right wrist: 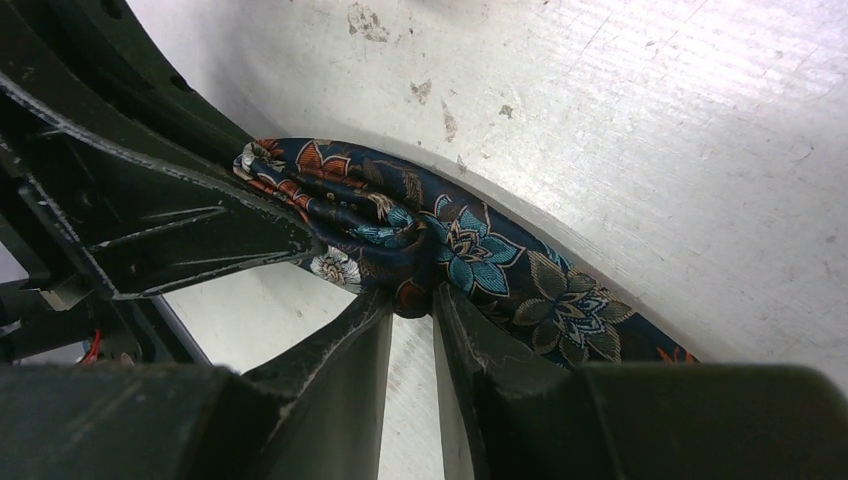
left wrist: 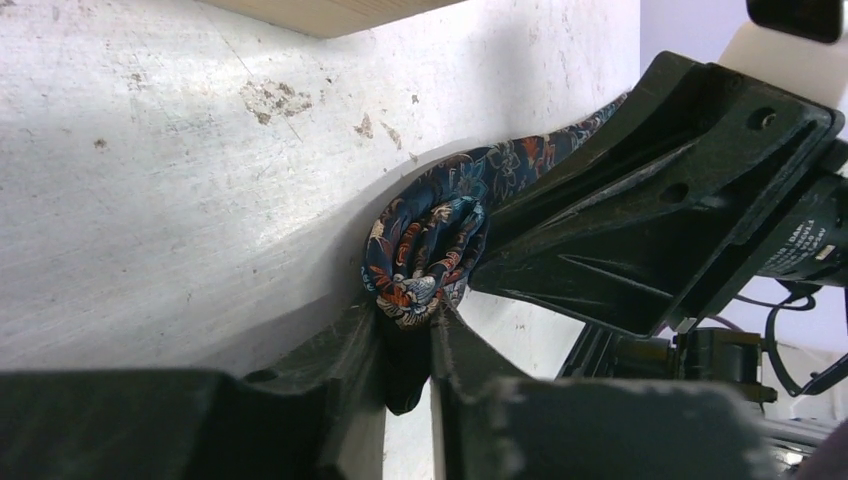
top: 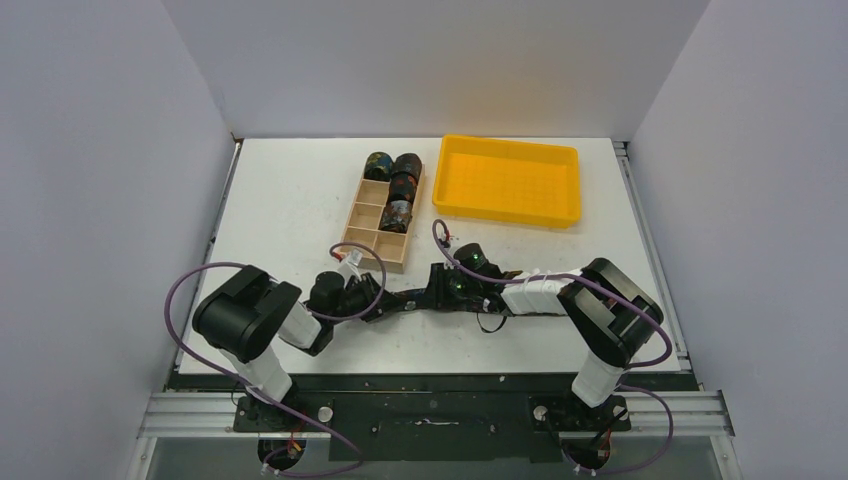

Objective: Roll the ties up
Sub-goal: Roll the tie at the center of the board.

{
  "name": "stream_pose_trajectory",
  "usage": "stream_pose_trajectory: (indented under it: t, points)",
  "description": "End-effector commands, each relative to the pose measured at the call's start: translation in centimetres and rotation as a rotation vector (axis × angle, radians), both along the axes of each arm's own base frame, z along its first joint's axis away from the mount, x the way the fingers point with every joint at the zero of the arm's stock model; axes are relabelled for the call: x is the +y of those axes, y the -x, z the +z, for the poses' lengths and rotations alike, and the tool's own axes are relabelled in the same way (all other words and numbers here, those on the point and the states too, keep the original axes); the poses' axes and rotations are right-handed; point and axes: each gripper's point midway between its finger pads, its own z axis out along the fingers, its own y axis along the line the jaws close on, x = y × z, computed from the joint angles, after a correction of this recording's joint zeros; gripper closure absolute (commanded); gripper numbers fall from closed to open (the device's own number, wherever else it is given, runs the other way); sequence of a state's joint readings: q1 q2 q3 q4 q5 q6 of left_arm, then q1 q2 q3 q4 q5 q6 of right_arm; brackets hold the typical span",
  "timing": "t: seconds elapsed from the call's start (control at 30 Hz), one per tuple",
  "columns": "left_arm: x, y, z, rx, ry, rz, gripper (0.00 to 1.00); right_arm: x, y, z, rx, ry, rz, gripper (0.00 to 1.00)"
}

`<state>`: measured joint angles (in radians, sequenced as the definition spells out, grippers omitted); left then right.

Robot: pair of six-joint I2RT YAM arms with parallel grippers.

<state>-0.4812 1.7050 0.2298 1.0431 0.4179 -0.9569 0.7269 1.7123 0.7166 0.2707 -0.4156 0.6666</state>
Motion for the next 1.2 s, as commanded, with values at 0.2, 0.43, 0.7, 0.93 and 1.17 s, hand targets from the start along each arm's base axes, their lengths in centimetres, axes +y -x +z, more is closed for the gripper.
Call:
stream_pose_trajectory:
  t: [0.2, 0.43, 0.7, 0.93, 1.17]
  points:
    - [0.6, 0.5, 1.1, 0.007, 0.005, 0.040, 1.00, -2.1, -2.3, 3.8, -0.156, 0.053, -0.145, 0.66]
    - [0.7, 1.0, 1.3, 0.030, -0.088, 0.061, 1.00, -5.6, -5.1, 3.2, -0.268, 0.223, -0.307, 0.74]
    - [0.8, 2.0, 1.4, 0.104, -0.077, 0.087, 1.00, -4.4, -2.2, 0.7, -0.275, 0.322, -0.213, 0.76]
    - [1.2, 2.3, 1.7, 0.148, -0.101, 0.100, 1.00, -4.5, 0.4, 0.2, -0.265, 0.332, -0.187, 0.79]
    - [1.7, 2.6, 2.7, 0.144, -0.151, 0.090, 1.00, -5.5, 2.2, -0.7, -0.241, 0.341, -0.181, 0.82]
